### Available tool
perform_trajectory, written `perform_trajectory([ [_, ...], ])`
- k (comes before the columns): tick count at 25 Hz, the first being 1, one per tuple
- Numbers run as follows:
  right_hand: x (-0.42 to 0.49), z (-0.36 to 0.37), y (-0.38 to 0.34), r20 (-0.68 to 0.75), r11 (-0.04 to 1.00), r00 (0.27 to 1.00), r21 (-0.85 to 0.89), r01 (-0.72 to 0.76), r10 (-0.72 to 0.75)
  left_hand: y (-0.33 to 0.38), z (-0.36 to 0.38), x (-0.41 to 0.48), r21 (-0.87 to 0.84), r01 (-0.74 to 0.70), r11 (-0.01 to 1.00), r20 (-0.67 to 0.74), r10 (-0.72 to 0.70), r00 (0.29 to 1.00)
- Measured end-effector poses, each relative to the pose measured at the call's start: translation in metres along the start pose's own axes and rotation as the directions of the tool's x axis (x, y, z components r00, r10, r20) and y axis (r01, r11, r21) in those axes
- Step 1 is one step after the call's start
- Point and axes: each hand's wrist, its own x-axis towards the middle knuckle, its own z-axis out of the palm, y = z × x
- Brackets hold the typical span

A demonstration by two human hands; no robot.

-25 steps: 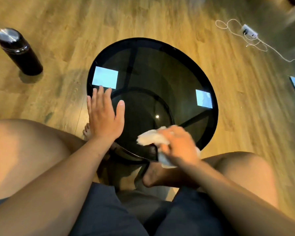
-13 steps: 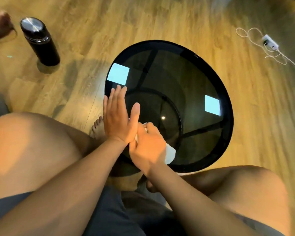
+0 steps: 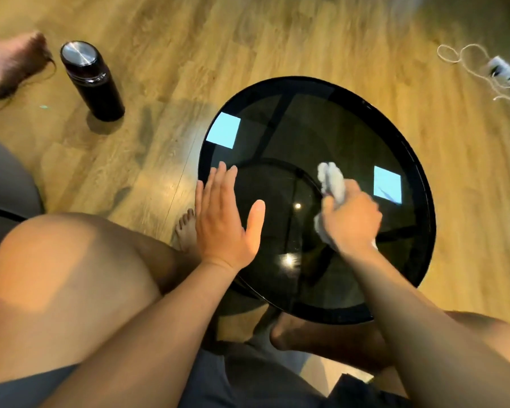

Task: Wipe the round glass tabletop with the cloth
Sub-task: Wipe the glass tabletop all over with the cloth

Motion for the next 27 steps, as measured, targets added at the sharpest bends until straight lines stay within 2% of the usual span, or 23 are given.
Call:
perform_trajectory([
  [1, -0.025, 0.009, -0.044, 0.035, 0.983, 0.984, 0.063, 0.172, -0.174, 0.0, -0.001, 0.0, -0.042, 0.014, 0.999, -0.007, -0.014, 1.0],
  [3, -0.065, 0.011, -0.101, 0.157, 0.873, 0.868, 0.222, 0.434, -0.472, 0.003, -0.004, -0.001, -0.176, 0.057, 0.983, -0.02, -0.062, 0.998],
  [4, -0.065, 0.007, -0.104, 0.155, 0.793, 0.791, 0.292, 0.535, -0.591, 0.005, -0.005, -0.001, -0.187, 0.067, 0.98, -0.018, -0.072, 0.997],
  [5, -0.06, 0.001, -0.089, 0.136, 0.742, 0.745, 0.31, 0.594, -0.653, 0.006, -0.005, -0.002, -0.147, 0.066, 0.987, -0.008, -0.068, 0.998],
  [6, -0.051, -0.004, -0.059, 0.118, 0.734, 0.732, 0.25, 0.632, -0.671, 0.005, -0.004, -0.001, -0.09, 0.055, 0.994, 0.003, -0.055, 0.999],
  [7, -0.038, -0.012, -0.02, 0.133, 0.775, 0.765, 0.163, 0.61, -0.63, 0.004, -0.003, 0.0, -0.043, 0.046, 0.998, 0.012, -0.046, 0.999],
  [8, -0.02, -0.019, 0.022, 0.14, 0.846, 0.835, 0.054, 0.53, -0.532, 0.003, -0.002, 0.0, -0.014, 0.047, 0.999, 0.021, -0.047, 0.999],
  [10, 0.029, -0.037, 0.1, 0.118, 0.966, 0.965, -0.077, 0.245, -0.236, 0.002, -0.001, 0.0, 0.013, 0.045, 0.999, 0.017, -0.046, 0.999],
  [12, 0.077, -0.048, 0.125, 0.067, 0.994, 0.994, -0.067, -0.084, 0.088, 0.003, -0.001, 0.0, 0.013, 0.044, 0.999, 0.018, -0.044, 0.999],
  [13, 0.089, -0.047, 0.108, 0.043, 0.984, 0.983, -0.022, -0.176, 0.177, 0.003, -0.001, 0.0, 0.007, 0.042, 0.999, 0.027, -0.042, 0.999],
  [14, 0.091, -0.038, 0.075, 0.03, 0.981, 0.982, 0.034, -0.19, 0.189, 0.002, -0.002, 0.0, 0.005, 0.043, 0.999, 0.035, -0.044, 0.998],
  [16, 0.069, -0.008, -0.022, 0.059, 0.997, 0.998, 0.077, 0.031, -0.036, 0.003, -0.004, 0.0, 0.001, 0.051, 0.999, 0.031, -0.051, 0.998],
  [17, 0.046, 0.006, -0.075, 0.067, 0.965, 0.968, 0.122, 0.231, -0.241, 0.005, -0.004, 0.0, -0.023, 0.063, 0.998, 0.02, -0.062, 0.998],
  [18, 0.018, 0.015, -0.119, 0.125, 0.892, 0.889, 0.173, 0.419, -0.441, 0.007, -0.005, -0.002, -0.066, 0.079, 0.995, 0.002, -0.079, 0.997],
  [19, -0.006, 0.016, -0.144, 0.181, 0.797, 0.778, 0.215, 0.565, -0.601, 0.009, -0.006, -0.002, -0.112, 0.083, 0.99, -0.019, -0.085, 0.996],
  [20, -0.018, 0.012, -0.141, 0.213, 0.715, 0.684, 0.272, 0.644, -0.697, 0.011, -0.005, -0.002, -0.127, 0.07, 0.989, -0.023, -0.073, 0.997],
  [21, -0.018, 0.007, -0.116, 0.205, 0.687, 0.66, 0.322, 0.652, -0.723, 0.01, -0.004, -0.003, -0.096, 0.05, 0.994, -0.01, -0.051, 0.999],
  [22, -0.01, 0.004, -0.075, 0.171, 0.701, 0.685, 0.293, 0.651, -0.708, 0.007, -0.002, -0.002, -0.046, 0.032, 0.998, 0.011, -0.032, 0.999],
  [24, 0.021, -0.02, 0.021, 0.133, 0.845, 0.835, 0.106, 0.524, -0.534, 0.002, 0.001, -0.001, 0.021, 0.017, 1.0, 0.04, -0.017, 0.999],
  [26, 0.077, -0.036, 0.101, 0.076, 0.969, 0.968, -0.039, 0.243, -0.24, -0.001, 0.003, -0.001, 0.038, 0.012, 0.999, 0.035, -0.013, 0.999],
  [27, 0.105, -0.041, 0.119, 0.033, 0.995, 0.996, -0.055, 0.085, -0.084, -0.001, 0.003, -0.002, 0.032, 0.01, 0.999, 0.039, -0.012, 0.999],
])
